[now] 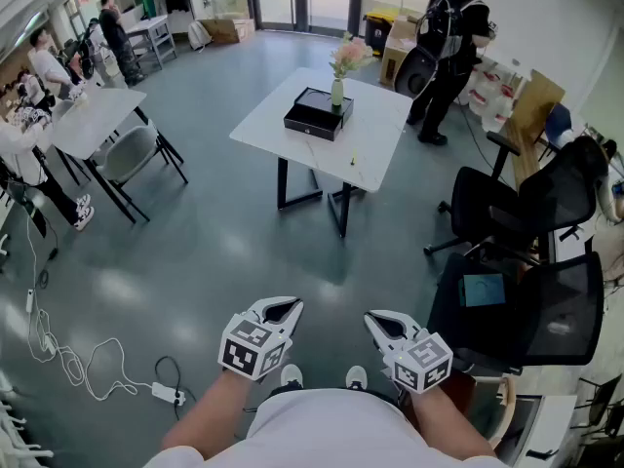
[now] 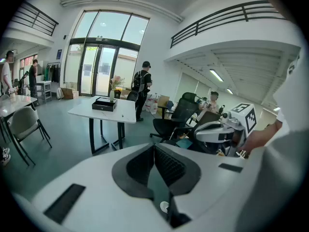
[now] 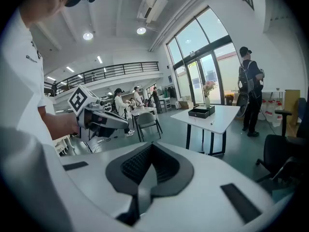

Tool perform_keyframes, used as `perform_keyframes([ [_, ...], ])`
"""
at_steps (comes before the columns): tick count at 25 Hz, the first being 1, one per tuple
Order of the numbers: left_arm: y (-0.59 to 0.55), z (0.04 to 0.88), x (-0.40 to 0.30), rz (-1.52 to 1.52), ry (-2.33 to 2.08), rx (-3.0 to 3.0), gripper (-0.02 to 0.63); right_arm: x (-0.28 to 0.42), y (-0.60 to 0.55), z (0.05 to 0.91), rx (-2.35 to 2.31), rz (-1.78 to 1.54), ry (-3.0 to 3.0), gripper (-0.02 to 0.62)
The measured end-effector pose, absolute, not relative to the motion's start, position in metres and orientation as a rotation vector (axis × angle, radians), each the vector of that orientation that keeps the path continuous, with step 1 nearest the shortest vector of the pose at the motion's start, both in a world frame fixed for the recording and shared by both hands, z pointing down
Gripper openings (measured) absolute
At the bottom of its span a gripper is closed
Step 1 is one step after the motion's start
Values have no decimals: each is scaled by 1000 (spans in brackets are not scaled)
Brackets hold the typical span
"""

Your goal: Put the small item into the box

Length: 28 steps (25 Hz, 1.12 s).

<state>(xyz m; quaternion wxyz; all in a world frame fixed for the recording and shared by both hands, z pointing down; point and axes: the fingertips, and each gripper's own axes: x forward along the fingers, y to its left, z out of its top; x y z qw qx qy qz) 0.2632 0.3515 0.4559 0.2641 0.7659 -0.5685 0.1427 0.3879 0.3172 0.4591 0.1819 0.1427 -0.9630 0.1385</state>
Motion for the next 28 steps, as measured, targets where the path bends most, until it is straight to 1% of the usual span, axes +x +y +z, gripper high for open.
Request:
perform_keyframes([
  [11, 348, 457, 249, 379, -1529, 2078, 17, 376, 311, 458, 435, 390, -2715, 15],
  [19, 362, 478, 237, 453, -1400, 2068, 17, 352, 326, 463, 448, 492, -2705, 17],
  [28, 384, 482, 189, 427, -1409, 2098, 17, 313, 347, 465, 539, 438, -2693, 17],
])
